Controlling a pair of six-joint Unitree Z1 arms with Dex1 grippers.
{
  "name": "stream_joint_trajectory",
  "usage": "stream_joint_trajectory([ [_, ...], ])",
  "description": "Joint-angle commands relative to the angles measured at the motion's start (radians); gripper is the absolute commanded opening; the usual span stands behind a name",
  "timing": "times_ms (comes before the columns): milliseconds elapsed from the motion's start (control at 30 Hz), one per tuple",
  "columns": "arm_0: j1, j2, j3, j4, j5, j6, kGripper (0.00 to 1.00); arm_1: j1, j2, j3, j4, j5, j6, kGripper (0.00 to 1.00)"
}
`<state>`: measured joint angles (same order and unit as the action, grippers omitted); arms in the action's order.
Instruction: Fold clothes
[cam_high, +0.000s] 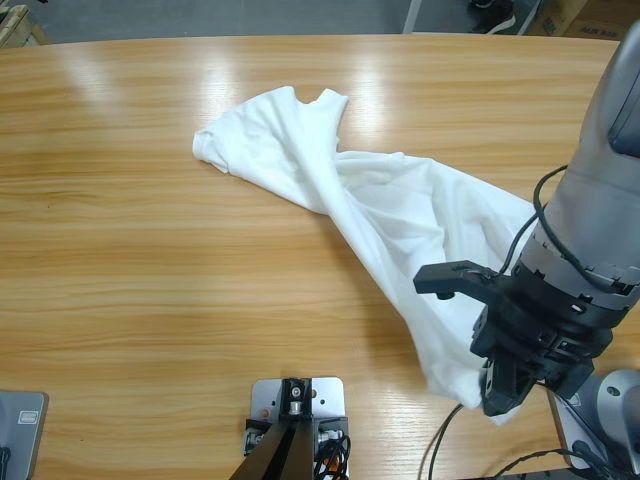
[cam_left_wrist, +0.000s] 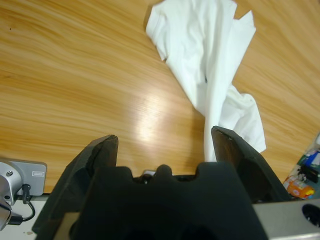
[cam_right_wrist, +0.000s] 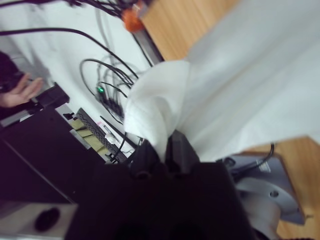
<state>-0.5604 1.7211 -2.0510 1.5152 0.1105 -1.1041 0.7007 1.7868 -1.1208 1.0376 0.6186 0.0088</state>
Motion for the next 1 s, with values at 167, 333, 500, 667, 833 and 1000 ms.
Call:
stream_joint_trajectory([
  [167, 0.002, -0.033, 0.043, 0.085, -0.099, 0.131, 0.532, -0.026, -0.241, -0.484, 0.048, -0.184, 0.169, 1.0],
  [333, -0.001, 0.121, -0.035, -0.013, -0.132, 0.466, 0.905, -0.08, -0.24, -0.415, 0.029, -0.194, 0.176, 1.0],
  [500, -0.059, 0.39, -0.332, -0.012, -0.098, 0.746, 0.859, -0.127, -0.202, -0.275, -0.17, -0.169, 0.252, 0.949],
  [667, -0.113, 0.55, -0.437, -0.012, -0.091, 0.837, 0.893, -0.144, -0.127, -0.326, -0.266, -0.147, 0.295, 0.954],
  [833, -0.094, 0.681, -0.555, -0.015, 0.006, 1.127, 0.902, -0.161, -0.15, -0.283, -0.257, -0.12, 0.287, 0.954],
  [1000, -0.085, 0.877, -0.816, -0.023, 0.024, 1.006, 0.871, -0.161, -0.172, -0.219, -0.258, -0.114, 0.287, 0.954],
])
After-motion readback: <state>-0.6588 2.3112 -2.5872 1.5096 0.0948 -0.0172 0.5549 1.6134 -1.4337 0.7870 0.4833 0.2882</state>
